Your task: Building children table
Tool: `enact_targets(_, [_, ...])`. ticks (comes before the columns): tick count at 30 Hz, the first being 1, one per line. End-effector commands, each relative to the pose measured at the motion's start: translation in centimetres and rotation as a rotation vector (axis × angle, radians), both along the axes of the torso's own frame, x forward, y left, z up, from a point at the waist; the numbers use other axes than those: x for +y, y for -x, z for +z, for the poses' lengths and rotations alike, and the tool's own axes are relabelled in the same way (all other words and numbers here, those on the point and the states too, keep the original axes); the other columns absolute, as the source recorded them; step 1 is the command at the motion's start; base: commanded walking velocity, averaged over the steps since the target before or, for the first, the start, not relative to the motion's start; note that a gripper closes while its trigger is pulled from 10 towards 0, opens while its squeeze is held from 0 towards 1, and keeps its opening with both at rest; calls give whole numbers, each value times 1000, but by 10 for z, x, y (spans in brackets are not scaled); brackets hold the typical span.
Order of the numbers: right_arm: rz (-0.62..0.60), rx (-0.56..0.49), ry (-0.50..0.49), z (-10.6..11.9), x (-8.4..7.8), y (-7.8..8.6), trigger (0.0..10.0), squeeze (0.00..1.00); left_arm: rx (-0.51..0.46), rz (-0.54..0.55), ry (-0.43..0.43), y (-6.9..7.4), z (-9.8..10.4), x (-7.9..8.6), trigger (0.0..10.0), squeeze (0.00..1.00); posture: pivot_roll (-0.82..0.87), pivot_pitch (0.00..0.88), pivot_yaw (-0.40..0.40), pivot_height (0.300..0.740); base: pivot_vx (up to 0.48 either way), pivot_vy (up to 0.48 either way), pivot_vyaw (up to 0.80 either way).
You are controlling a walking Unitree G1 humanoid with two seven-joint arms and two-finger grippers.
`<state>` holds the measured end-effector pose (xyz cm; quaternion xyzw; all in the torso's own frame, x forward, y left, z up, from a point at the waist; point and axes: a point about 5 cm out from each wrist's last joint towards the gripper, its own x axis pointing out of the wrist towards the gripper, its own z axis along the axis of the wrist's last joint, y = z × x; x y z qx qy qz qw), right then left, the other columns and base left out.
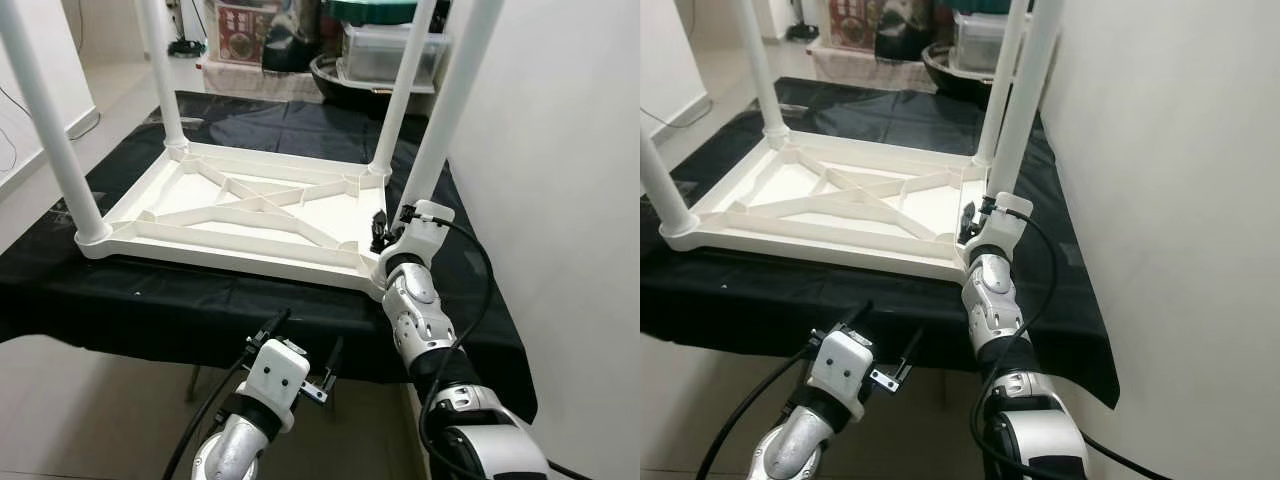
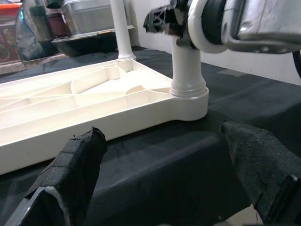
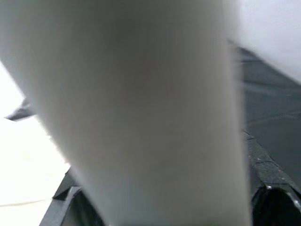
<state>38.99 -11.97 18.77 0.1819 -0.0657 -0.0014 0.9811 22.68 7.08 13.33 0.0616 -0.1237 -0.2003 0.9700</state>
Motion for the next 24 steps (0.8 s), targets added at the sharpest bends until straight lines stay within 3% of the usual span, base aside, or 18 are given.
enact_targets(1, [71,-31,-28,8,10,-1,10000,0,17,0,-4,0,-4,-1,10000,0,104,97,-88,740,0,0,0])
enact_targets(2, [180,-40,-61,11,12,-1,10000,0,19,1,-4,-1,-4,-1,10000,0,102,99,-88,740,0,0,0])
enact_targets(5, [549,-72,-35,17,16,3,10000,0,21,0,-3,-2,-4,-1,10000,0,99,97,-84,740,0,0,0])
enact_targets(6, [651,-92,5,17,16,7,10000,0,21,-1,-3,-2,-4,-1,10000,0,101,95,-85,740,0,0,0])
enact_targets(7, [651,-92,5,17,16,7,10000,0,21,-1,-3,-2,-4,-1,10000,0,101,95,-85,740,0,0,0])
enact_targets(8, [823,-117,62,14,15,15,10000,0,23,-2,-6,-2,-5,-1,10000,0,103,94,-87,740,0,0,0])
enact_targets(9, [823,-117,62,14,15,15,10000,0,23,-2,-6,-2,-5,-1,10000,0,103,94,-87,740,0,0,0])
enact_targets(12, [1035,-126,121,11,15,26,10000,0,26,-2,-10,-3,-5,-2,10000,0,106,94,-88,740,0,0,0])
enact_targets(14, [1035,-126,121,11,15,26,10000,0,26,-2,-10,-3,-5,-2,10000,0,106,94,-88,740,0,0,0])
enact_targets(17, [1246,-156,148,12,21,39,10000,0,24,-5,-10,-2,-5,-2,10000,0,109,95,-88,740,0,0,0])
enact_targets(21, [1289,-164,151,13,23,41,10000,0,22,-5,-9,-2,-4,-2,10000,0,108,97,-86,740,0,0,0])
enact_targets(22, [1321,-158,158,12,26,42,4902,0,21,-4,-8,-2,-4,-2,10000,0,110,96,-89,740,0,0,0])
enact_targets(23, [1321,-158,158,12,26,42,4902,0,21,-4,-8,-2,-4,-2,10000,0,110,96,-89,740,0,0,0])
enact_targets(24, [1305,-144,164,10,30,40,0,0,20,-3,-8,-2,-4,-2,10000,0,113,96,-90,740,0,0,0])
